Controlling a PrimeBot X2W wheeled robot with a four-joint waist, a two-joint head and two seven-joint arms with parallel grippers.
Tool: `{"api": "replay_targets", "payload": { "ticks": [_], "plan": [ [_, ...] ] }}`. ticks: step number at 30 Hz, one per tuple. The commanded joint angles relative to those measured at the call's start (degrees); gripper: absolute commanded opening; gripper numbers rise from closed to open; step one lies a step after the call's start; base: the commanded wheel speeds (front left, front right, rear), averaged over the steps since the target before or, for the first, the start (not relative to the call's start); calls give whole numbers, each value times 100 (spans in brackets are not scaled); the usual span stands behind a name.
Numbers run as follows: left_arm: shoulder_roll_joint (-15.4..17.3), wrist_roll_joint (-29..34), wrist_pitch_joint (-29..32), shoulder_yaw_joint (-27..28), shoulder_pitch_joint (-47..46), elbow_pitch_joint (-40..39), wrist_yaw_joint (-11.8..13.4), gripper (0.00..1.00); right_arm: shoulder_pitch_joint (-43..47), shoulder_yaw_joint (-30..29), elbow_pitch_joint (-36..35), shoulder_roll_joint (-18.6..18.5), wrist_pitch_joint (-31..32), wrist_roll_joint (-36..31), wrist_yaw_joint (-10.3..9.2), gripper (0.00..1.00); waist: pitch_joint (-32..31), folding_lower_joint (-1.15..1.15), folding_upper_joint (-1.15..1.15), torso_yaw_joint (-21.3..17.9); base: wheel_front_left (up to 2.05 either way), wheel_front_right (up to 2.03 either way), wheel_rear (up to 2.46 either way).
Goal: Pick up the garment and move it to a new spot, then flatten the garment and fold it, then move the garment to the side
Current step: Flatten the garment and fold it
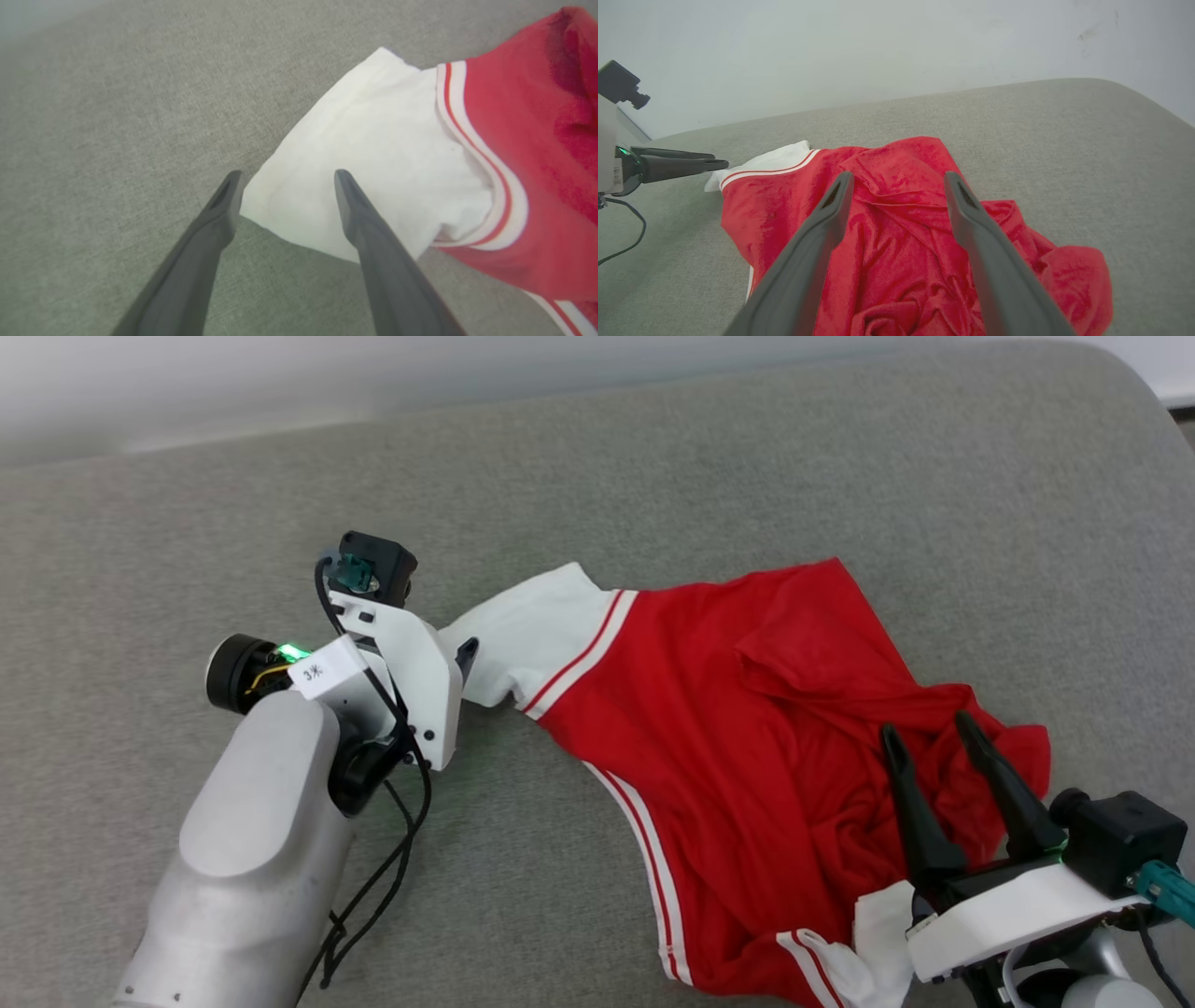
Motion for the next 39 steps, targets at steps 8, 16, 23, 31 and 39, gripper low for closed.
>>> {"api": "replay_targets", "payload": {
  "ticks": [8,16,23,31,39],
  "plan": [
    [102,-184,1001,-399,-219,1002,-52,100,-173,63,284,51,-192,212,-2,100,390,-1,0,-354,0,0,0],
    [63,-639,1444,-1090,-44,1310,-83,0,-268,106,432,53,-307,321,-2,100,343,-1,0,-346,0,0,0],
    [450,-566,369,-887,-212,1125,75,0,-154,6,532,52,-266,396,-2,100,82,-1,0,-233,0,0,0],
    [727,-681,-498,-515,315,632,396,0,42,-175,586,50,-180,445,-2,100,-318,-1,0,62,0,0,0],
    [1153,-960,-717,-45,1591,-433,962,0,282,-375,507,50,27,393,-2,100,-702,-1,0,538,0,0,0]
  ]
}}
